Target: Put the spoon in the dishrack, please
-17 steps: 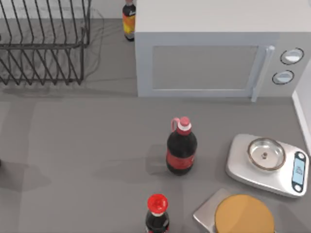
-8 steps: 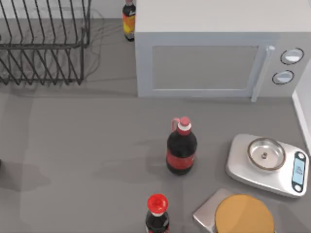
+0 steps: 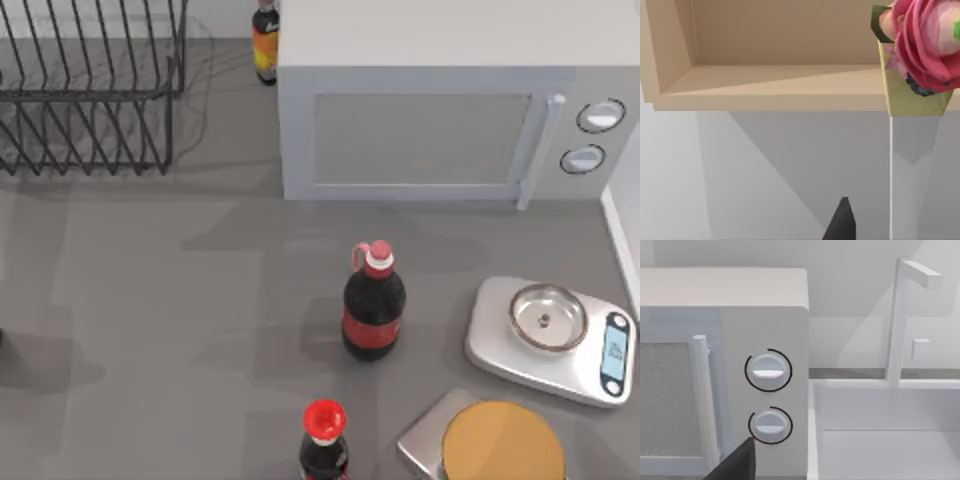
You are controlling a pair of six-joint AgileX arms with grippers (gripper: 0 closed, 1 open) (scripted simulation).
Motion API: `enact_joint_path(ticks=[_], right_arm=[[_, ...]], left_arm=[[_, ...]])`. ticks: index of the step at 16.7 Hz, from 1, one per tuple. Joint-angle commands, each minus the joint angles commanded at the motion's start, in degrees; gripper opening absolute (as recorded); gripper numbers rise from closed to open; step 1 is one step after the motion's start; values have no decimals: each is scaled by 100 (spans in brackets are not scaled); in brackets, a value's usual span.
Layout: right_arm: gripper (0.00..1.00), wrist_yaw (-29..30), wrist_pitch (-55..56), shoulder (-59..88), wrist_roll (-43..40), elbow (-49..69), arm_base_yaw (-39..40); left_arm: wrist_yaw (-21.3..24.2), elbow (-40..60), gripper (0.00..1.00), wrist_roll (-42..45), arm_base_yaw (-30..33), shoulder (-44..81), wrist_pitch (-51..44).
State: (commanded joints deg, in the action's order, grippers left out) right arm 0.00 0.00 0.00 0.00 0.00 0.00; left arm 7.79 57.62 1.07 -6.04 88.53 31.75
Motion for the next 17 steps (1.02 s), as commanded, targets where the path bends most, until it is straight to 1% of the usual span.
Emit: enact_joint_path(ticks=[2,5,7,11,17], right_arm=[[100,0,0,0,0,0,0],[100,0,0,0,0,0,0],[100,0,0,0,0,0,0],[100,0,0,0,0,0,0],[100,0,0,0,0,0,0]], left_arm=[[-72,-190,0,-3,95,563,753],[-153,-411,0,-13,196,1089,1433],[-174,-470,0,-17,221,1205,1583],[-174,-470,0,-17,221,1205,1583],[-174,-470,45,-17,221,1205,1583]])
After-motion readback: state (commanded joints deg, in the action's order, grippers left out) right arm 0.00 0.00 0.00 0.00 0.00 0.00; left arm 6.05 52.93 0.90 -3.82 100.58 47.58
